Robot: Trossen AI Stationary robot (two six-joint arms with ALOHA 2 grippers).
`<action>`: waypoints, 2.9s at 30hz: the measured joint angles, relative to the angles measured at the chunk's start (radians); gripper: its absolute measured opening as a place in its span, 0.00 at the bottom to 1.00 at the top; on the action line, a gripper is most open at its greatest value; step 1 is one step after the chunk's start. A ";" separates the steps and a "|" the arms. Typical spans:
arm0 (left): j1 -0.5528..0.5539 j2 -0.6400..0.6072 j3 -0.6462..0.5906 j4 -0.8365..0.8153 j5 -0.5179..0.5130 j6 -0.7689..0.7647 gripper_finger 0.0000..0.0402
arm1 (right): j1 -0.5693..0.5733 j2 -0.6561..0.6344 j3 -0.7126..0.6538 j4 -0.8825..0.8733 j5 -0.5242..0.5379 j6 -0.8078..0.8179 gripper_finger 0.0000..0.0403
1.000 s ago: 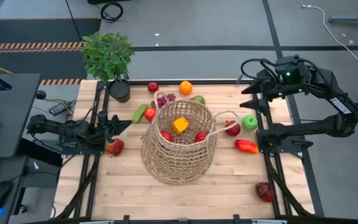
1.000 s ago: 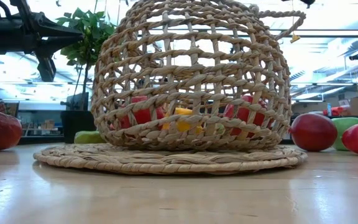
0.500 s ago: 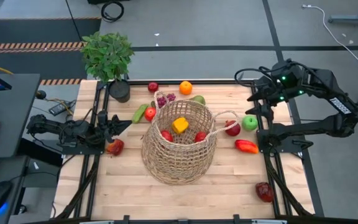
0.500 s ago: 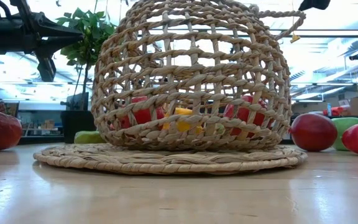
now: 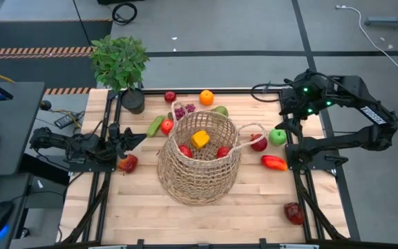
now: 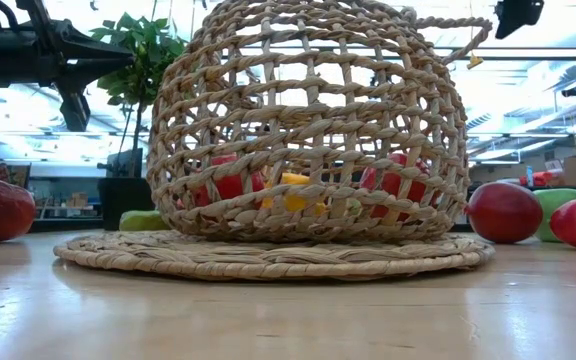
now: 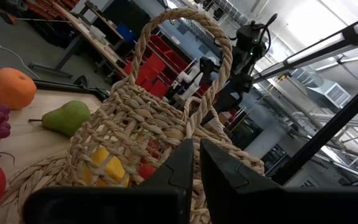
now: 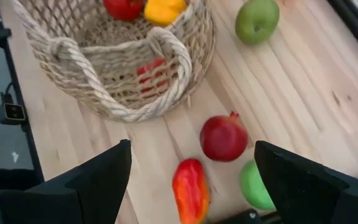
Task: Build produce basket
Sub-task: Put the green pear into the brown basket
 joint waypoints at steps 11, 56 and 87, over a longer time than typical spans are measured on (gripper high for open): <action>0.000 0.000 0.000 0.000 0.000 0.000 0.09 | 0.000 0.003 -0.221 0.055 -0.005 0.032 0.85; 0.000 0.000 0.000 0.000 0.000 0.000 0.09 | -0.339 0.703 -0.244 1.044 -0.160 -0.316 0.98; 0.000 0.000 0.000 0.000 0.000 0.000 0.09 | -0.212 0.905 -0.244 1.113 -0.027 -0.396 0.92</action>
